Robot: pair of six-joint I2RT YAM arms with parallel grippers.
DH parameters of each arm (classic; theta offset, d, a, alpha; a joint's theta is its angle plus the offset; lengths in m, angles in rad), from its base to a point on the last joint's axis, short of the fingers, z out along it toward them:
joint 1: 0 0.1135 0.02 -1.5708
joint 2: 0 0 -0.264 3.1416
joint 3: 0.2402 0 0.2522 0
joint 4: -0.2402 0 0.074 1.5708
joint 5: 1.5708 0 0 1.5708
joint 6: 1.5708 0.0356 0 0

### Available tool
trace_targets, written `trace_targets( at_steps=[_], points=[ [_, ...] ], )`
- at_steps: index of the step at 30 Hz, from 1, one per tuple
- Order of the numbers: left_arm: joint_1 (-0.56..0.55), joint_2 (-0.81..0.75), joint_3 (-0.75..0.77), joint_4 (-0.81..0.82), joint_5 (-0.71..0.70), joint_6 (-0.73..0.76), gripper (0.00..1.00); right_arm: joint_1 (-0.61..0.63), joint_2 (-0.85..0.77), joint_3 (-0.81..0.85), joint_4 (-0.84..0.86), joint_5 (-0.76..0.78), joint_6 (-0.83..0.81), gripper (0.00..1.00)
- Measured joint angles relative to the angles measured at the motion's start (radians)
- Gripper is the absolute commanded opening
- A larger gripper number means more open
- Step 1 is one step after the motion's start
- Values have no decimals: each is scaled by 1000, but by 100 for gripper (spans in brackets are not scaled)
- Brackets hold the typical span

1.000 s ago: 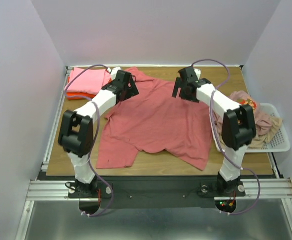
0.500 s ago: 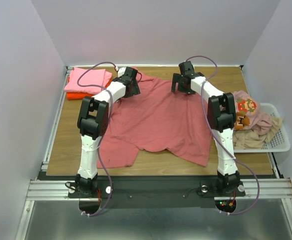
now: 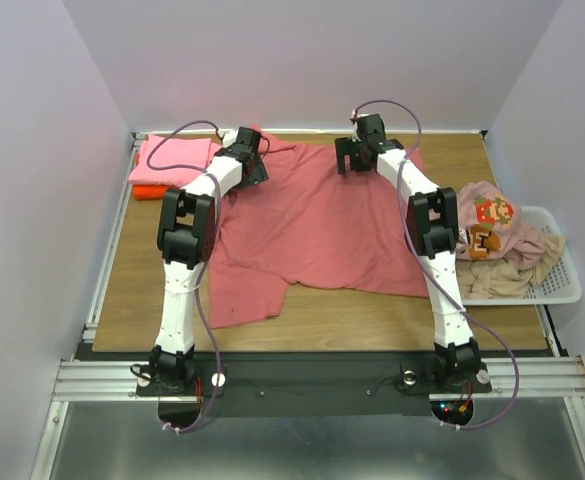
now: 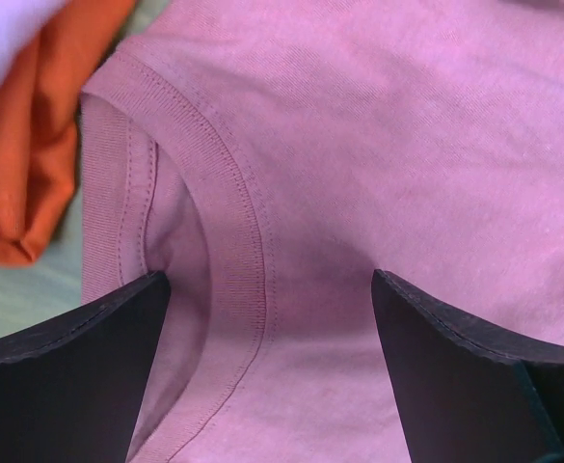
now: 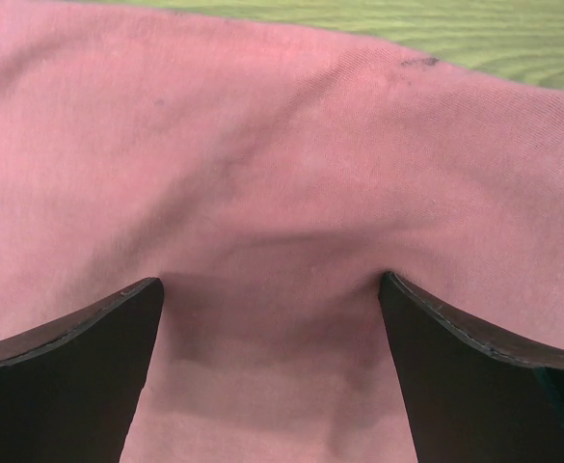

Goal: Fold and stack the t-shirts
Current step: Flatten the tshirt out

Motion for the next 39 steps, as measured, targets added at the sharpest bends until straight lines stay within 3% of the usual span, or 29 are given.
trace_targets(
  at_steps=[8,11,17,23,26,32,39],
  points=[
    [7,28,58,-12,50,18,98,0,-3,2,2,-10,-24,100],
    [-8,0,44,-26,41,17,98,1,-72,-85,-9,-78,-2,100],
    [-96,-340,-235,-42,-13,-28,98,63,-414,-378,-16,-61,56,100],
    [-149,-977,-770,-9,-45,-212,98,240,-909,-883,127,-1,213,100],
    [-153,-1144,-982,-107,-69,-339,98,271,-1080,-1110,181,-3,297,100],
    [-222,-1235,-1223,-274,-34,-549,98,225,-1177,-1386,189,55,409,100],
    [-244,-1292,-1258,-327,-23,-681,98,225,-1297,-1448,197,114,468,100]
  ],
)
